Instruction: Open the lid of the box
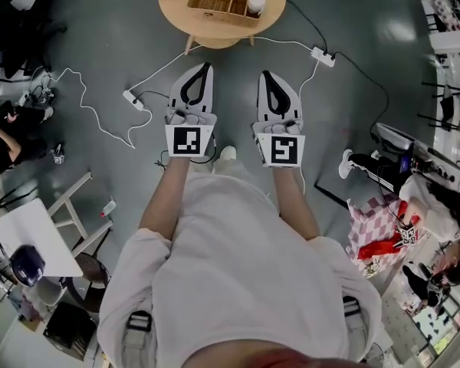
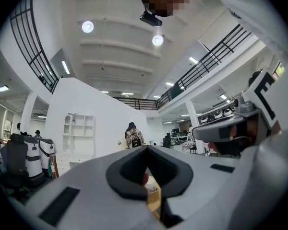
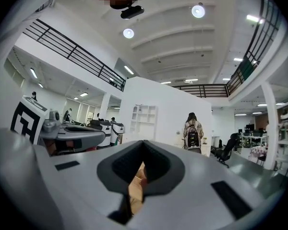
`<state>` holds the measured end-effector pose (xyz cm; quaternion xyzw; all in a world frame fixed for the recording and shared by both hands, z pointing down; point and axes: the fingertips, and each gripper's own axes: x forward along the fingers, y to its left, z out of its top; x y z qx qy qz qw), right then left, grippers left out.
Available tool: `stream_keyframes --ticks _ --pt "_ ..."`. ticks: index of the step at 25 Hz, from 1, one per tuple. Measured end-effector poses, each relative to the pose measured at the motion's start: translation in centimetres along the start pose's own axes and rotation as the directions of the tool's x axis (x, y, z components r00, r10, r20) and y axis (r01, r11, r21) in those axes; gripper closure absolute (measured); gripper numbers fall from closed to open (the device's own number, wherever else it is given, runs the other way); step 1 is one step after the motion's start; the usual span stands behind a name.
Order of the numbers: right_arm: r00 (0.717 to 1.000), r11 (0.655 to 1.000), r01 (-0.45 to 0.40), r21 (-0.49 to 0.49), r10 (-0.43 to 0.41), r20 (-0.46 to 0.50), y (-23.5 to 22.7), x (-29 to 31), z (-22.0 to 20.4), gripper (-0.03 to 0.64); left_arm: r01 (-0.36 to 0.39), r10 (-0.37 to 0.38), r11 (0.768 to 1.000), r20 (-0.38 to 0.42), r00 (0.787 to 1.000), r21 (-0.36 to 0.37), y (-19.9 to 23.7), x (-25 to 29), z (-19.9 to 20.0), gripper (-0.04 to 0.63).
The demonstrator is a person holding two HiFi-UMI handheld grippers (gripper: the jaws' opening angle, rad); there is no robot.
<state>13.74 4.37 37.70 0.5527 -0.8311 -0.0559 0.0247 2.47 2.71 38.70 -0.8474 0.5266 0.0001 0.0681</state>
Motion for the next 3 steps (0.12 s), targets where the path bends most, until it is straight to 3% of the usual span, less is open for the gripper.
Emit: stream_keyframes --ticks 3 --pt "1.000 1.000 0.007 0.007 -0.007 -0.007 1.0 1.2 -0.1 0.620 -0.005 0.005 1.000 -0.013 1.000 -0.027 1.8 -0.3 -0.2 0.601"
